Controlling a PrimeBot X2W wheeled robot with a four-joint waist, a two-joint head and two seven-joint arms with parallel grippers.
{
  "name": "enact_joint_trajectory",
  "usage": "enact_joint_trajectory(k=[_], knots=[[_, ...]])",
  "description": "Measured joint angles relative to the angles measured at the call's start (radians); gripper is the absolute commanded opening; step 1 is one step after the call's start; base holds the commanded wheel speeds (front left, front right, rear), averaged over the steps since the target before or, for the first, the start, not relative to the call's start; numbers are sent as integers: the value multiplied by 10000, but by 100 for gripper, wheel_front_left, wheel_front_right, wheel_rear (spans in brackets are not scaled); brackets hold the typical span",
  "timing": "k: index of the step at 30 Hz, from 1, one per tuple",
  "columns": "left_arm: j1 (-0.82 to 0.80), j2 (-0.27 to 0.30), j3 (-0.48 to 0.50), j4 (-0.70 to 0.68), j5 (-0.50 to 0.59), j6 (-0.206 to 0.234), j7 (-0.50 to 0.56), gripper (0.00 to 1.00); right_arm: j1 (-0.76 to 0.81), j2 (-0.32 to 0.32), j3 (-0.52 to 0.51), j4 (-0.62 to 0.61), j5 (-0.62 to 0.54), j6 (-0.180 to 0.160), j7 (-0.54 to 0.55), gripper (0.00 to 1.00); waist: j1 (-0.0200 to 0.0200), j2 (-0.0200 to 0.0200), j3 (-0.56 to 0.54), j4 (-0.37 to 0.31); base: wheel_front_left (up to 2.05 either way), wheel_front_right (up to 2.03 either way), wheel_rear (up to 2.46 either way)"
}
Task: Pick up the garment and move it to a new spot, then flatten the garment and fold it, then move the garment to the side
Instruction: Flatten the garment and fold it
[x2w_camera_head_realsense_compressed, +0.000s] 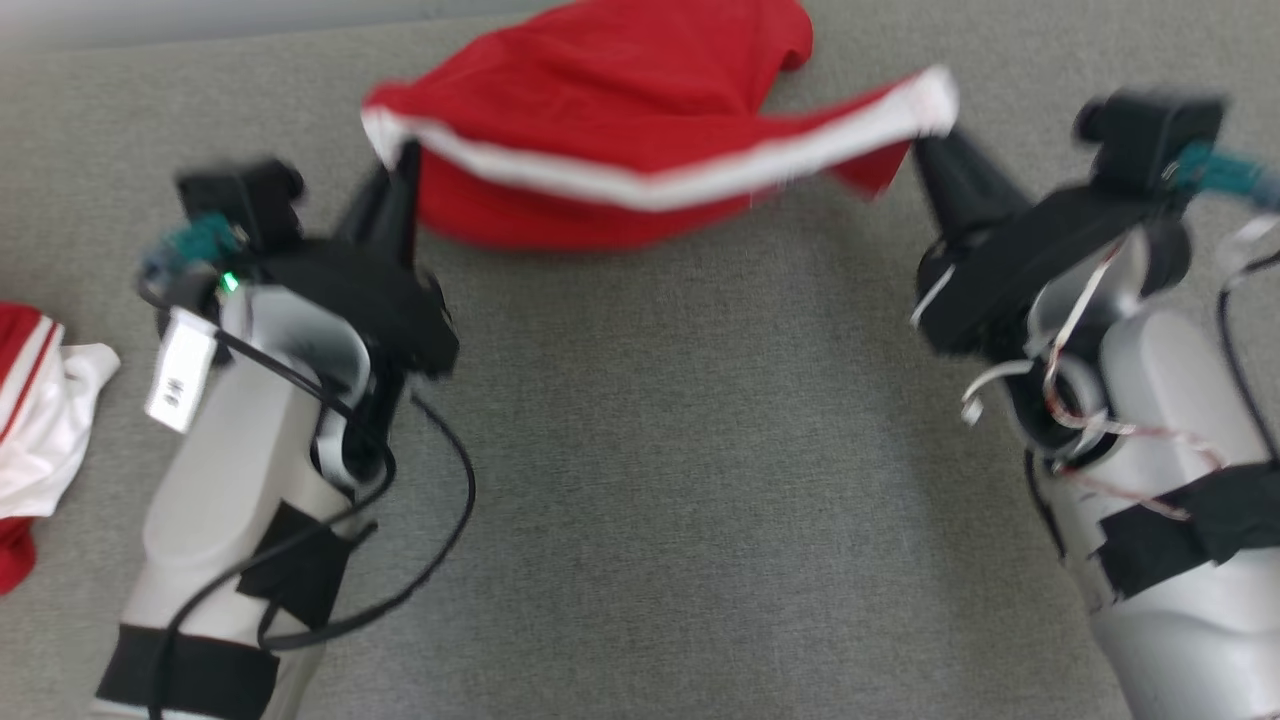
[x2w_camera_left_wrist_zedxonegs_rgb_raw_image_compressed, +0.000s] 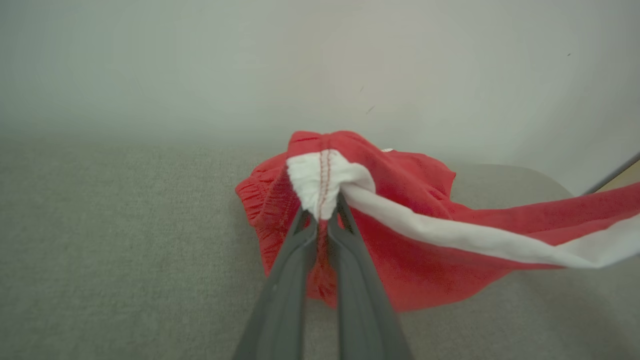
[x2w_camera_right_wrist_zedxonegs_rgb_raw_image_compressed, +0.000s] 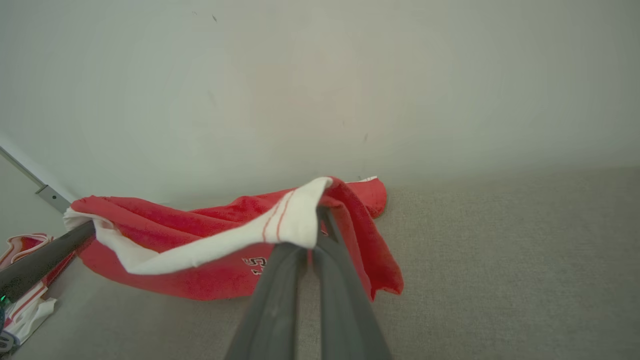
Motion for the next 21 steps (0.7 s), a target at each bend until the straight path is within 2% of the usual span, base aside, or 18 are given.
enact_joint_trajectory(k=[5, 9, 15, 21], knots=[[170, -31, -209, 708, 2, -343, -299, 0, 422, -46, 268, 268, -19, 121, -4, 0, 0, 0, 145, -184, 0, 0, 0], [180, -188, -247, 1099, -2, -428, -686, 0, 1121, -362, 351, 242, -86, 178, -21, 0, -2, 0, -15, -295, 0, 0, 0], [1073, -153, -529, 1361, 29, -633, -1498, 0, 2491, -426, 313, -232, 144, 265, -408, 0, -3, -1, -683, -291, 0, 0, 0], [1907, -165, -884, 1574, 117, -769, -1779, 0, 3813, -623, 134, -504, 144, 265, -606, 0, -4, -2, -1404, -212, 0, 0, 0]])
